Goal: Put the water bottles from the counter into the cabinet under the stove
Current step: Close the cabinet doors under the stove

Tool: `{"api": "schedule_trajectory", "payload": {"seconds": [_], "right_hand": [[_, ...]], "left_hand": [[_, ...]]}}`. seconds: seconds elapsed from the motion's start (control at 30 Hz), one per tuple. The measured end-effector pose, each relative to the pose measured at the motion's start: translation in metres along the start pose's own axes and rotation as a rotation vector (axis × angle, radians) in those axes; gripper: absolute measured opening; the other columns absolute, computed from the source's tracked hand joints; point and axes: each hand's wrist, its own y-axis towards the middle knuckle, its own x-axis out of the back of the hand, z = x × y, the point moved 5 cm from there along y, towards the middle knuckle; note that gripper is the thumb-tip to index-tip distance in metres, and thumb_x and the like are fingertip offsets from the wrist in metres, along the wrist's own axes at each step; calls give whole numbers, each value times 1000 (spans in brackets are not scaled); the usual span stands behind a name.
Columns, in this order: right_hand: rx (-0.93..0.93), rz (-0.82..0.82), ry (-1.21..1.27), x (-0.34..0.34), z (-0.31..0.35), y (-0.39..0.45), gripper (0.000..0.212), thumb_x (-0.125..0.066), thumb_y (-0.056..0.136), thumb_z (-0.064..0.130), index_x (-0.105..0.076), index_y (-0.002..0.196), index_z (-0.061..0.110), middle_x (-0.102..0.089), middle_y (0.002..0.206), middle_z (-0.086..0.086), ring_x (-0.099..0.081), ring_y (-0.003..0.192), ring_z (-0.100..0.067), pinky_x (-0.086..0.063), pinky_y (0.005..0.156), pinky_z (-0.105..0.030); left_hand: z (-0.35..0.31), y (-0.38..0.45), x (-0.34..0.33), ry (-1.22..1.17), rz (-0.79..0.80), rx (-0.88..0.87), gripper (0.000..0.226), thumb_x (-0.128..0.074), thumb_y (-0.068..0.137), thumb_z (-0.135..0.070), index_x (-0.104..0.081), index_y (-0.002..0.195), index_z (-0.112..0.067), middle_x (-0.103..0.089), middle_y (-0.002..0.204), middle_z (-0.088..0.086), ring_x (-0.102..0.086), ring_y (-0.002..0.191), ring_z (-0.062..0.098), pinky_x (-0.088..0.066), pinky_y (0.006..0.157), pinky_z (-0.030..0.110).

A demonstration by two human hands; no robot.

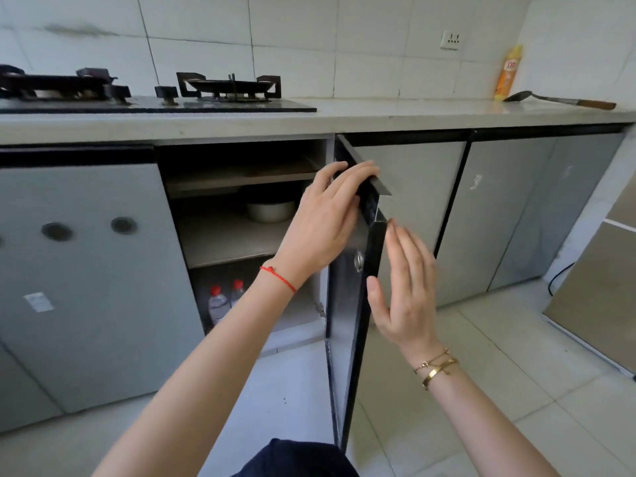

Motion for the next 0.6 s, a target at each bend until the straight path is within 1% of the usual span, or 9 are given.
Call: {"api": "schedule_trajectory", "payload": {"seconds": [0.13,0.27,0.33,0.4,0.5,0.6], "right_hand": [[48,87,107,-29,30,9,56,-45,97,24,-30,146,2,-32,153,-13,-32,141,-30,-33,113,-48],[51,145,184,-55,57,18,57,-47,97,24,-30,148,3,-30,155,-12,-30,143,-30,-33,111,-51],[52,187,208,-68,69,23,57,-45,98,27,-29,148,4,-30,156,-10,-28,144,-29,-32,112,-51],[70,238,213,-80,82,31,57,-43,99,30,-28,149,7,-27,158,-7,-25,145,-27,-29,114,-49],[113,323,229,-101,100,44,58,-42,100,32,-25,151,12,-22,160,-1,-21,146,-23,-22,119,-42],[143,386,276,-128,116,57,56,-40,101,32,-24,152,16,-20,161,3,-16,148,-19,-22,119,-41]], "left_hand": [[21,-24,32,37,-28,70,48,-40,96,-6,-38,144,-13,-43,149,-2,-36,135,24,-36,111,37],[47,-70,60,52,-47,232,47,-38,99,-12,-36,145,-14,-46,145,0,-39,134,19,-35,111,37],[57,-98,70,77,-50,299,46,-38,100,-14,-36,145,-14,-45,146,-1,-38,134,18,-33,113,33],[64,-123,77,109,-47,361,45,-39,100,-17,-38,145,-15,-43,148,-3,-36,137,15,-30,115,29],[73,-150,80,131,-36,429,47,-44,100,-24,-37,146,-17,-39,151,-5,-31,140,12,-28,117,27],[90,-168,79,146,-59,528,54,-44,100,-26,-28,150,-17,-30,156,-7,-21,144,10,-21,119,24]]}}
